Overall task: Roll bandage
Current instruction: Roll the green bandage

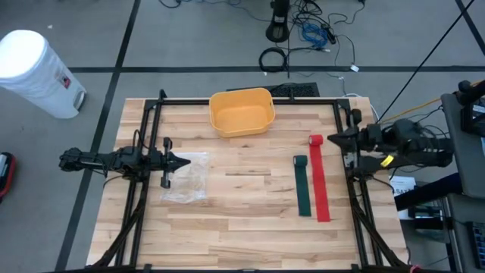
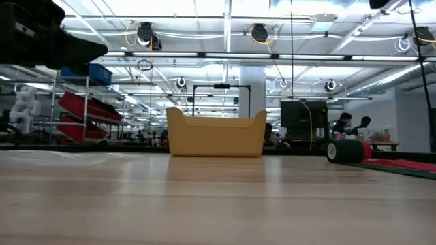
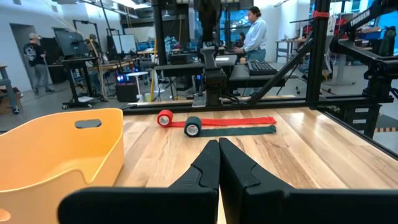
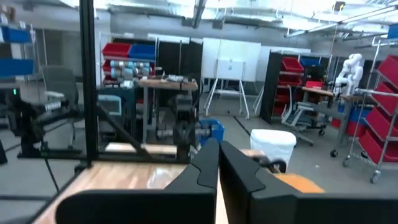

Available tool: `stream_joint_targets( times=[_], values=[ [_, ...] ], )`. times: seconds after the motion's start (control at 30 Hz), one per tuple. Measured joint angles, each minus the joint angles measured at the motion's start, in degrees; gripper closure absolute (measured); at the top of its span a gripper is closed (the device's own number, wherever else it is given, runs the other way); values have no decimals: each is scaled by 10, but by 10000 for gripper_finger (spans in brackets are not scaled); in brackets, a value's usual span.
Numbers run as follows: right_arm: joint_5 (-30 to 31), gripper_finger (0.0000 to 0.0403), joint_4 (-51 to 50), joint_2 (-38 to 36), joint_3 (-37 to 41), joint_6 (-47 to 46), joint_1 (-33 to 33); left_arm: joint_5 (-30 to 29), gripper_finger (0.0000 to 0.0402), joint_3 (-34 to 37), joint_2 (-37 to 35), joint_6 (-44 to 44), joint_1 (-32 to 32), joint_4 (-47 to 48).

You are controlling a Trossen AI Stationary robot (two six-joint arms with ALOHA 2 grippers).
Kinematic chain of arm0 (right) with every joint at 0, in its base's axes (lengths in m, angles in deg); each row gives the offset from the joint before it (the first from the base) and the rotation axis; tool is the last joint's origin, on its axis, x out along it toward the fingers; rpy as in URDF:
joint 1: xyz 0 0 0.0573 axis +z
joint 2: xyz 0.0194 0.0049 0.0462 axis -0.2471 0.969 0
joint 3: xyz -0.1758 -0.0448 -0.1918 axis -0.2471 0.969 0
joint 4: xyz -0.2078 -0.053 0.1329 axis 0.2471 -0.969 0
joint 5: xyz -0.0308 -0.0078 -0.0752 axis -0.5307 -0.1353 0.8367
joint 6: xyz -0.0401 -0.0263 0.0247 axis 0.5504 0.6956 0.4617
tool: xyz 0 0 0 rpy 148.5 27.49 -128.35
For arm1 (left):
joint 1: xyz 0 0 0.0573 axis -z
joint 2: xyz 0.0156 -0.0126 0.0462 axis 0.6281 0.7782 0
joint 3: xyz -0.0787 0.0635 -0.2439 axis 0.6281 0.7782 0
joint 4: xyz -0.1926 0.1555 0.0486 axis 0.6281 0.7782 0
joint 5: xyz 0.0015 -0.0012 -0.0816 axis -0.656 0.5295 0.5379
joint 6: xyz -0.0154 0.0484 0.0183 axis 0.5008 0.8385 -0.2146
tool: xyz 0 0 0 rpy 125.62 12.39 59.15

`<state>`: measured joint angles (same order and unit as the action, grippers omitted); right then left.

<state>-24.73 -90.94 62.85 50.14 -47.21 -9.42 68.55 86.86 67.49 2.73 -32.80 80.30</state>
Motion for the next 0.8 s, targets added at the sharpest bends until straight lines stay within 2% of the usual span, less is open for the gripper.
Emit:
stream_joint_targets(
  times=[0.1, 0.5, 0.8],
  values=[
    [0, 403, 9, 18, -22, 0, 0, 0, 401, 0, 0, 0, 0, 0],
    [1, 403, 44, 41, -24, 44, 0, 0, 401, 0, 0, 0, 0, 0],
    [0, 403, 9, 63, -24, -15, 0, 0, 401, 0, 0, 0, 0, 0]
  ],
)
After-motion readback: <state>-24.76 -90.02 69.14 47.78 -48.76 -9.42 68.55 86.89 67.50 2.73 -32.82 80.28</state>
